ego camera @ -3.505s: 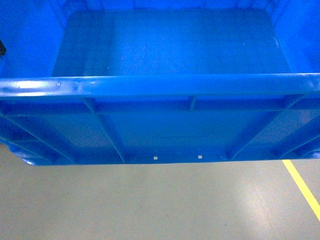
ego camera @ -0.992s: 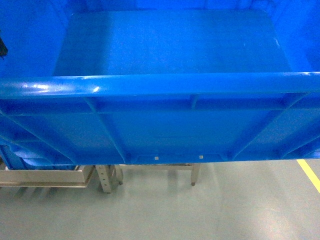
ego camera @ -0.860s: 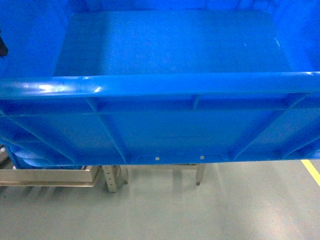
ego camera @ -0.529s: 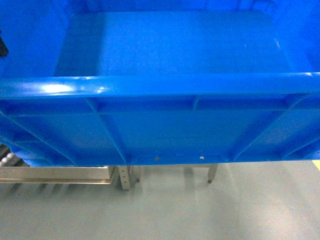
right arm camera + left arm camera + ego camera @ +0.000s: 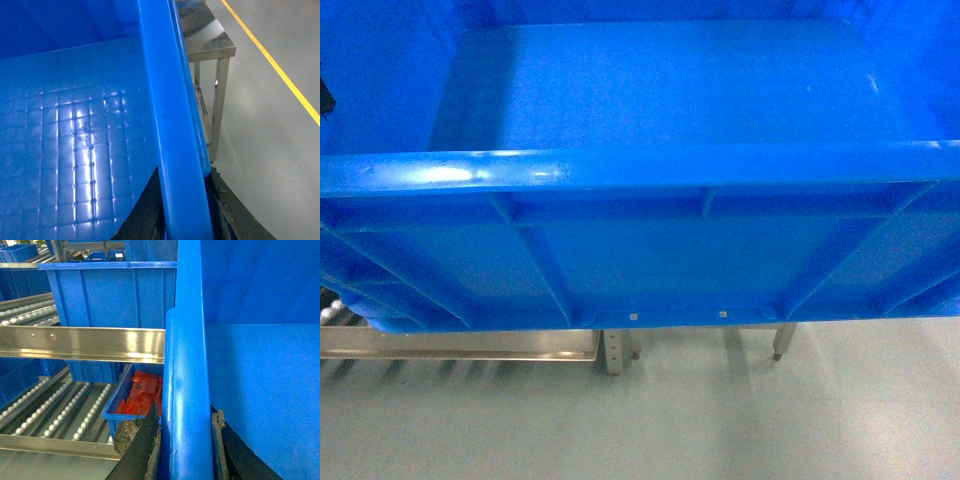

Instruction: Place box next to blue box on left shelf

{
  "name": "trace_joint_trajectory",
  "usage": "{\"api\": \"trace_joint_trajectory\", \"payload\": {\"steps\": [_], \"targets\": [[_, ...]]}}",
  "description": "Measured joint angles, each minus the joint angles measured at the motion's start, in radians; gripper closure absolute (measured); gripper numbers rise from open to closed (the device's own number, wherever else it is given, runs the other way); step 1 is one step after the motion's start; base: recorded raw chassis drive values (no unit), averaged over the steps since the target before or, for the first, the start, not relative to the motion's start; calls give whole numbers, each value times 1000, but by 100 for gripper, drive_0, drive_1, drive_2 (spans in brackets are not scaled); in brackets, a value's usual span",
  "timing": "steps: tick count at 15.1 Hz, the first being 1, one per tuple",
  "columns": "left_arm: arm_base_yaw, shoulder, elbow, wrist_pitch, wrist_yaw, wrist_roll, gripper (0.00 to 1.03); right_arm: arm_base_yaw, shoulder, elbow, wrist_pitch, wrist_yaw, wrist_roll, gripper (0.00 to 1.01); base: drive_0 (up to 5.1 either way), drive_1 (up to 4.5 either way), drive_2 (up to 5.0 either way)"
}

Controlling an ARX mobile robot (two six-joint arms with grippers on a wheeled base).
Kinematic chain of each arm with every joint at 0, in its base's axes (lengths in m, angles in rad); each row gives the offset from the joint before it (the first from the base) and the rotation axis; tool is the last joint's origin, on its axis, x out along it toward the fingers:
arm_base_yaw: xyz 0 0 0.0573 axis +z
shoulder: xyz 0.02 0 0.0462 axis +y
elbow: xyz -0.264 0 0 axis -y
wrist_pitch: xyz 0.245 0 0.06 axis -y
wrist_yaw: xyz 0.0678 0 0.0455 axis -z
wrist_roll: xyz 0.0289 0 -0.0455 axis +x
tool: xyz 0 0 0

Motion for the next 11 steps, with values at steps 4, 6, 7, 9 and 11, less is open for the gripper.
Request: {"api": "trace_joint_trajectory", "payload": {"steps": [4,6,7,9,11], "targets": [[0,0,0,-2,0,1,86,0,1,0,-6,1,1,86,-492,130,339],[0,0,0,0,-1,0,86,0,1,0,-3,1,0,86,-490,133,342],[0,0,0,-4,-2,0,86,0,1,0,-3,1,0,86,-490,133,342],[0,0,0,-3,-2,0,86,0,1,0,-3,1,0,86,-493,130,338],[0,0,0,-3,-2,0,86,0,1,0,-4,1,0,86,-491,133,340]]}}
